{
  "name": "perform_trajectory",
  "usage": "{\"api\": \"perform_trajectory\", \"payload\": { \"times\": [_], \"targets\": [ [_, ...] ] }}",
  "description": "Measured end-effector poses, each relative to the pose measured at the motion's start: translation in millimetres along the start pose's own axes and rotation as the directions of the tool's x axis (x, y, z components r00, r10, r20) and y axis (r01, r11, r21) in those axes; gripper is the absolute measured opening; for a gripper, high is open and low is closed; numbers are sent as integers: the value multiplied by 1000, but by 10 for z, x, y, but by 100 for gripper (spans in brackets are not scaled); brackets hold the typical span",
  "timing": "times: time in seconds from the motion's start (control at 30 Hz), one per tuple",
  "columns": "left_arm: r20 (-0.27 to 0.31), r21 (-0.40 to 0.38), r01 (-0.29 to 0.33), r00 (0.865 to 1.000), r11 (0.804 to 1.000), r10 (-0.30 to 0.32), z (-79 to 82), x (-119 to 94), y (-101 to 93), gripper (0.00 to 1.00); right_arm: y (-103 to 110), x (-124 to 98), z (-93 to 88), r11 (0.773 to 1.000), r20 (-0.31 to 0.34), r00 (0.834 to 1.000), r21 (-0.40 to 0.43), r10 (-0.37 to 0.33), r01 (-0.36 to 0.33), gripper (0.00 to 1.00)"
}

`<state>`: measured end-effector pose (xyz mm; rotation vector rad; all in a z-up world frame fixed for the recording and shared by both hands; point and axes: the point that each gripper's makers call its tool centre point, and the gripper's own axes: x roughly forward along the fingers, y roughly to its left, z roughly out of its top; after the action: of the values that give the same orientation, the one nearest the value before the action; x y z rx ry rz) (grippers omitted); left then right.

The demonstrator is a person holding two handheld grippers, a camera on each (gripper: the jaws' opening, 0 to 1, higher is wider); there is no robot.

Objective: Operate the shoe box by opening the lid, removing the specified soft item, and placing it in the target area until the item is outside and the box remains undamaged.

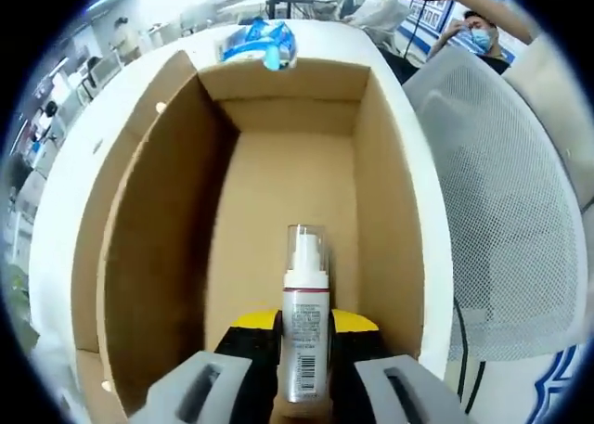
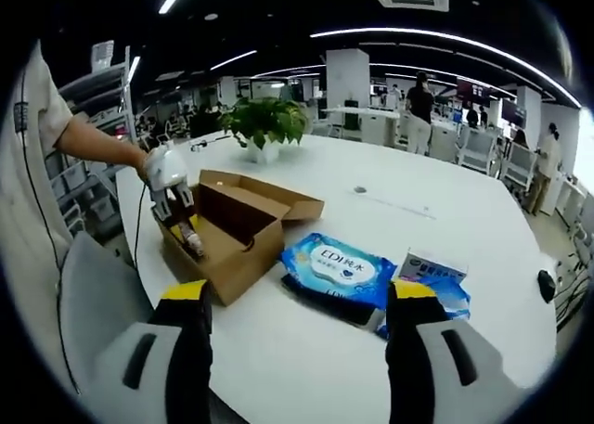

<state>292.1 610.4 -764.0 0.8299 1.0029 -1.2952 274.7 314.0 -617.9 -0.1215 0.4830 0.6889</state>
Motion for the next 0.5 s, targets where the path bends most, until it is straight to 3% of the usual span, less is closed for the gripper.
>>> {"api": "perform_trajectory", "payload": {
  "times": [0.27,0.5],
  "targets": [
    [116,-57,-57,991,997,63,289,-169,76,18,122,64,107,1000,55,998,14,16,-17,64],
    [240,-126,-91,963,988,120,561,-377,109,18,256,134,159,999,83,996,18,42,-44,58]
  ]
}}
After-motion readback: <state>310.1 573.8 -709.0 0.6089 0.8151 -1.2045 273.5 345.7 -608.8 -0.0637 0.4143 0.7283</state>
